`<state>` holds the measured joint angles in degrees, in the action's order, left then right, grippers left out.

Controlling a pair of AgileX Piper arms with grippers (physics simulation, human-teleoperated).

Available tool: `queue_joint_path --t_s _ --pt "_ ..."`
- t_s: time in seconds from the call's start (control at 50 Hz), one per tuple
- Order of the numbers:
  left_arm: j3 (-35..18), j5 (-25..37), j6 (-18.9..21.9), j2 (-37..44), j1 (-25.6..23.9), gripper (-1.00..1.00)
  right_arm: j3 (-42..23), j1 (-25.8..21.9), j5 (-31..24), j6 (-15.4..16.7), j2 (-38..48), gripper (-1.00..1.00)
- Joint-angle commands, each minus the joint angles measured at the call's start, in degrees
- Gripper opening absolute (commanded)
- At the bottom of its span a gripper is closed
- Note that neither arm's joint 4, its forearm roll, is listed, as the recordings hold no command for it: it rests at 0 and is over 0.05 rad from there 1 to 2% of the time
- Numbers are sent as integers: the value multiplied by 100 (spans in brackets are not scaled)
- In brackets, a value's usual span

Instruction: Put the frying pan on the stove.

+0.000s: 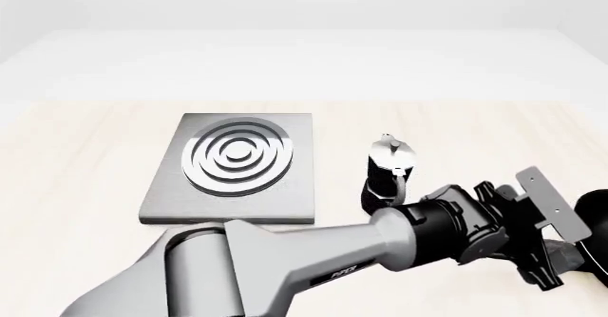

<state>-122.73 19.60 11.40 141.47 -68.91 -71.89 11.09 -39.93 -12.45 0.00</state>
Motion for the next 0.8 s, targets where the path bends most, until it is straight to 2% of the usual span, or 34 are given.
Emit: queue_joint_path --t_s 0.02,0.24,0.6,0.8 --pt "-304 235 -7 270 -10 100 24 13 30 -21 0 100" --pt "-505 406 -36 482 7 100 -84 8 -52 -21 0 100" --pt "-1623 1054 -51 1234 94 100 55 48 146 -54 0 100" --pt "-1725 1107 -110 1384 37 100 4 39 129 -62 0 100"
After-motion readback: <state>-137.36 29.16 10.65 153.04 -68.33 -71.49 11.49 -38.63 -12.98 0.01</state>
